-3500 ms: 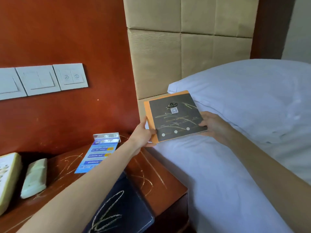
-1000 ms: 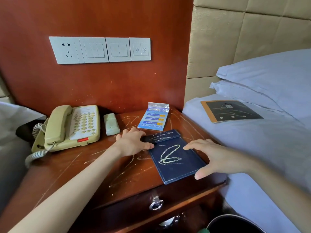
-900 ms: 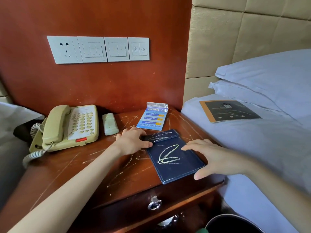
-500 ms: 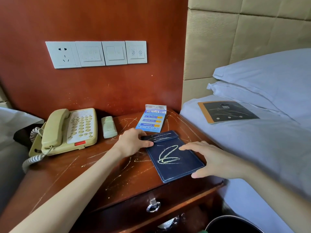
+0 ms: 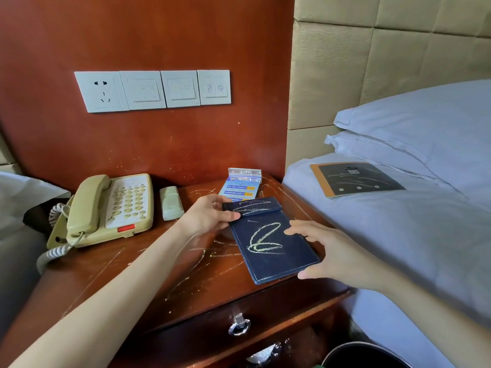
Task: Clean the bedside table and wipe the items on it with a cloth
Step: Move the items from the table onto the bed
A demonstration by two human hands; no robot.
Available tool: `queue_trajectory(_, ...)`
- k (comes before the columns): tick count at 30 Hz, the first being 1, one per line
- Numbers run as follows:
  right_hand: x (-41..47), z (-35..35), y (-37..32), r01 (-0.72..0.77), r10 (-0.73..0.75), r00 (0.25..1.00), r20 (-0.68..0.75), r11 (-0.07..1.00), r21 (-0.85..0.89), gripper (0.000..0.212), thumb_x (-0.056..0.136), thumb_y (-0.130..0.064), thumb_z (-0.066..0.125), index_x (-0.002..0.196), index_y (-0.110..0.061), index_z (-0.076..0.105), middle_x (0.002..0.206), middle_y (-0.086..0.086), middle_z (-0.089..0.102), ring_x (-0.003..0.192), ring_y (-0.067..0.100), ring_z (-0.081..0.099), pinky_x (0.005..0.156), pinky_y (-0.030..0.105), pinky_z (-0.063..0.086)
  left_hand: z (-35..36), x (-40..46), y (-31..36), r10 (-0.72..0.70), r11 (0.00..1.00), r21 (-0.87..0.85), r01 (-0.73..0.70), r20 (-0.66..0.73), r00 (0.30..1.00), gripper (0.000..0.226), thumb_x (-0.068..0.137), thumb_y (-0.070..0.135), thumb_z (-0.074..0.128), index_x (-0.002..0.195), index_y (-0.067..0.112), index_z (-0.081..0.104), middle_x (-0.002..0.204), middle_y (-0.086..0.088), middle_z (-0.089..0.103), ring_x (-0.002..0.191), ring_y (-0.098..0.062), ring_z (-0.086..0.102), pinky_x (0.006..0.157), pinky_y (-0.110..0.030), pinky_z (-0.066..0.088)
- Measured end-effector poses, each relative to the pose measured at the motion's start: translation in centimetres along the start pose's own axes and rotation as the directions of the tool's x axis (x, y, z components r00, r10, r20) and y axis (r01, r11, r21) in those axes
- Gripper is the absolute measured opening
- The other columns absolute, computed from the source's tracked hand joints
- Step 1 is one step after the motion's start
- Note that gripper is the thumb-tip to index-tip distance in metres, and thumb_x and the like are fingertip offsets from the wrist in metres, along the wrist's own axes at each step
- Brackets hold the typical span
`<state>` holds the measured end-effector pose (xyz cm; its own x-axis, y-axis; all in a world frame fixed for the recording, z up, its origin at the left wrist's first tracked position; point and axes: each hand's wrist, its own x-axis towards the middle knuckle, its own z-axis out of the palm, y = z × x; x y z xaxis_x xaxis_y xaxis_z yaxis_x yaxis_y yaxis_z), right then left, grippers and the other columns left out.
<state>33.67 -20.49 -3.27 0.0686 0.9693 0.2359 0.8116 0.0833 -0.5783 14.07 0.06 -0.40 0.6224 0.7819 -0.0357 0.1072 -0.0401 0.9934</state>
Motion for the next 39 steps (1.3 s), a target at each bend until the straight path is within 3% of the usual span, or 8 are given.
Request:
queue_trajectory(7, 0.5, -1.5, -0.6, -0.012, 0.061, 0.989, -0.136, 0.941, 0.337, 0.066, 0.065, -0.013, 0.084, 0.114, -0.048, 0.056, 0.116, -0.034, 0.058, 0.106, -0.006, 0.059, 0.083, 0.005, 0.043, 0.1, 0.0, 2.2, 0.033, 0.969, -0.246, -0.027, 0.022, 0.999, 0.029, 0.083, -0.011, 0.063, 0.109, 0.001, 0.058, 0.093, -0.008, 0.067, 0.082, -0.022, 0.069, 0.074, -0.033, 0.061)
queue_trajectory(10, 1.3, -2.6, -0.9, -0.033, 0.086, 0.992, -0.089, 0.876, 0.482, 0.070, 0.064, -0.006, 0.082, 0.118, -0.039, 0.053, 0.116, -0.013, 0.065, 0.103, 0.007, 0.064, 0.081, 0.021, 0.050, 0.6, 0.4, 3.3, 0.080, 0.951, -0.300, -0.076, 0.001, 0.997, 0.022, 0.085, -0.014, 0.059, 0.097, 0.003, 0.059, 0.084, -0.006, 0.067, 0.069, -0.018, 0.071, 0.063, -0.029, 0.061)
queue_trajectory(16, 2.7, -4.9, -1.4, -0.061, 0.135, 0.986, -0.094, 0.828, 0.557, 0.068, 0.070, 0.007, 0.074, 0.121, -0.031, 0.050, 0.086, 0.012, 0.071, 0.057, 0.024, 0.059, 0.052, 0.032, 0.048, 1.4, 1.6, 5.9, 0.130, 0.935, -0.327, -0.140, -0.052, 0.990, 0.026, 0.085, -0.015, 0.059, 0.102, 0.005, 0.055, 0.089, -0.009, 0.066, 0.074, -0.022, 0.069, 0.062, -0.028, 0.060)
queue_trajectory(21, 3.6, -7.8, -0.8, -0.117, 0.211, 0.977, -0.039, 0.675, 0.728, 0.063, 0.075, 0.008, 0.070, 0.127, -0.022, 0.049, 0.090, 0.015, 0.067, 0.061, 0.023, 0.058, 0.055, 0.029, 0.050, 2.8, 2.9, 8.5, 0.189, 0.937, -0.279, -0.211, -0.101, 0.977, 0.030, 0.086, -0.013, 0.059, 0.108, 0.007, 0.052, 0.099, -0.013, 0.065, 0.082, -0.026, 0.066, 0.069, -0.032, 0.061)
queue_trajectory(24, 3.9, -9.3, -0.2, -0.106, 0.265, 0.963, -0.037, 0.506, 0.856, 0.030, 0.085, -0.001, 0.062, 0.114, -0.007, 0.066, 0.095, 0.014, 0.069, 0.063, 0.021, 0.063, 0.058, 0.026, 0.053, 3.9, 3.6, 9.7, 0.231, 0.935, -0.246, -0.257, -0.128, 0.964, 0.031, 0.086, -0.011, 0.061, 0.107, 0.008, 0.051, 0.099, -0.012, 0.065, 0.081, -0.025, 0.067, 0.066, -0.030, 0.060)
queue_trajectory(28, 3.8, -10.2, 1.5, -0.107, 0.343, 0.936, -0.076, 0.484, 0.869, 0.029, 0.093, -0.002, 0.053, 0.080, -0.009, 0.078, 0.091, 0.010, 0.074, 0.075, 0.019, 0.071, 0.060, 0.023, 0.055, 6.0, 4.7, 10.6, 0.251, 0.945, -0.174, -0.276, -0.156, 0.955, 0.027, 0.085, -0.009, 0.064, 0.100, 0.010, 0.052, 0.097, -0.010, 0.063, 0.090, -0.030, 0.066, 0.077, -0.035, 0.059)
queue_trajectory(32, 3.4, -10.8, 3.2, -0.114, 0.418, 0.905, -0.084, 0.426, 0.898, 0.022, 0.093, -0.002, 0.052, 0.092, -0.004, 0.073, 0.097, 0.010, 0.074, 0.086, 0.024, 0.072, 0.060, 0.022, 0.055, 7.8, 5.8, 11.2, 0.249, 0.956, -0.124, -0.266, -0.138, 0.959, 0.024, 0.087, -0.006, 0.064, 0.100, 0.009, 0.051, 0.093, -0.007, 0.062, 0.085, -0.023, 0.065, 0.070, -0.027, 0.058)
queue_trajectory(39, 2.7, -12.3, 5.5, -0.077, 0.558, 0.812, -0.169, 0.390, 0.918, 0.024, 0.092, 0.002, 0.051, 0.081, -0.002, 0.072, 0.083, 0.009, 0.075, 0.070, 0.019, 0.072, 0.055, 0.023, 0.056, 10.7, 6.7, 10.5, 0.207, 0.975, -0.065, -0.212, -0.076, 0.975, 0.028, 0.094, 0.000, 0.055, 0.118, 0.010, 0.046, 0.096, -0.005, 0.059, 0.088, -0.022, 0.061, 0.070, -0.027, 0.056)
